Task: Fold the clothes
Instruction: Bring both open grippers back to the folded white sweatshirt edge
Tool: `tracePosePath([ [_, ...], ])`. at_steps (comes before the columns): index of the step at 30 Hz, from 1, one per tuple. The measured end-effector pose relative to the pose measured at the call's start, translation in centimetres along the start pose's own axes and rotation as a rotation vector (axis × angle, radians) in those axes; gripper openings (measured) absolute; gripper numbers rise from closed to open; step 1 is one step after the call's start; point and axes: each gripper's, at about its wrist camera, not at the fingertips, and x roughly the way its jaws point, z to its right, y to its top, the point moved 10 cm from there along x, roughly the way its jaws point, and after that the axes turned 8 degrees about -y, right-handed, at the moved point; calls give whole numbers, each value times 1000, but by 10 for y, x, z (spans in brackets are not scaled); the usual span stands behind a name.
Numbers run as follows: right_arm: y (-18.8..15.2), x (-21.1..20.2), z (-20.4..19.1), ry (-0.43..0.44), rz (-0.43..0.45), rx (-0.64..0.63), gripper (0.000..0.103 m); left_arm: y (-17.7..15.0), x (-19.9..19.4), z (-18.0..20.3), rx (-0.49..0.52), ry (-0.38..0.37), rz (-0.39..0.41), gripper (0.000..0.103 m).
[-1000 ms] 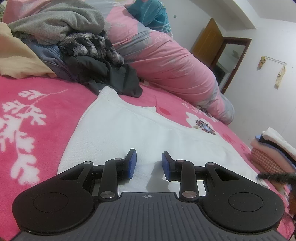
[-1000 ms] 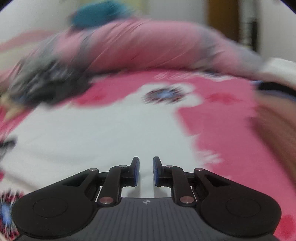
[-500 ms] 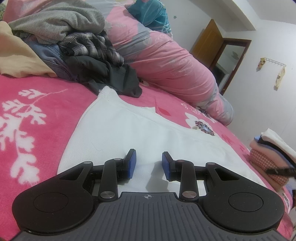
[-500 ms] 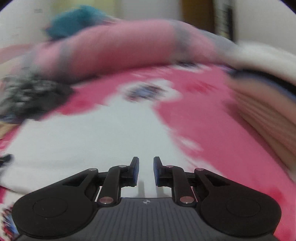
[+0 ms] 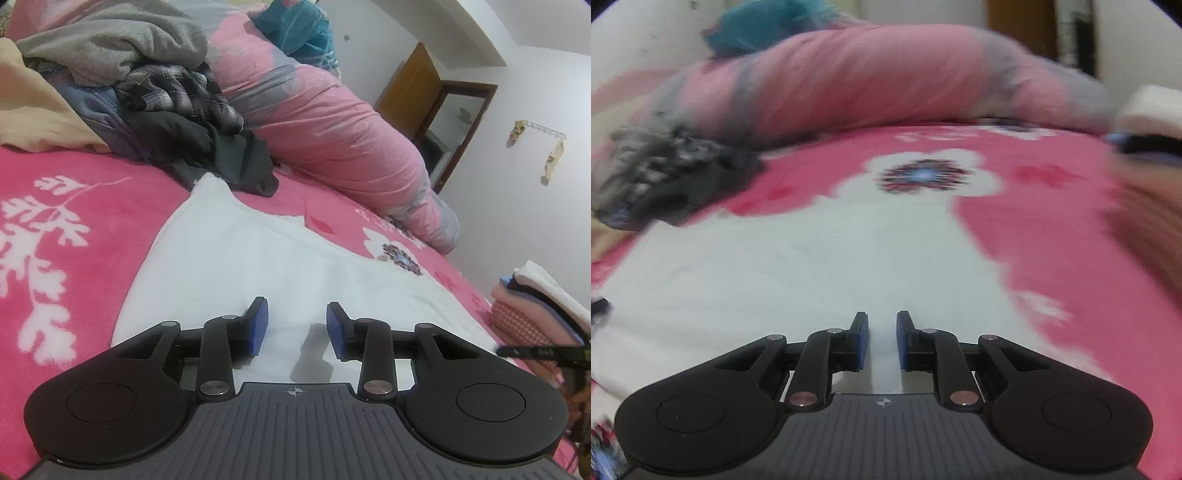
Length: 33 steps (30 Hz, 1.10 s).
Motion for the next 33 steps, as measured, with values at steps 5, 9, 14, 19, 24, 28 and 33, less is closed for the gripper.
tracePosePath([
  [5,4,-28,-7,-40,27,-14,22,4,-5,3,10,19,22,38],
  [9,27,-39,-65,105,119,-51,22,5,-7,32,106,36,18,42],
  [14,7,-19,-123,212,55,-79,22,-18,4,67,250,72,-98,43],
  [19,-35,-41,-125,198,59,-103,23,-49,-8,75,336,151,-163,43],
  [24,-58,-59,-106,255,72,-17,27,-55,-31,76,318,155,-148,43],
  [28,-61,-59,-101,282,98,26,27,-55,-39,79,306,180,-137,43],
  [33,-62,-60,-102,271,127,-3,29,-64,-52,64,193,230,-169,43],
])
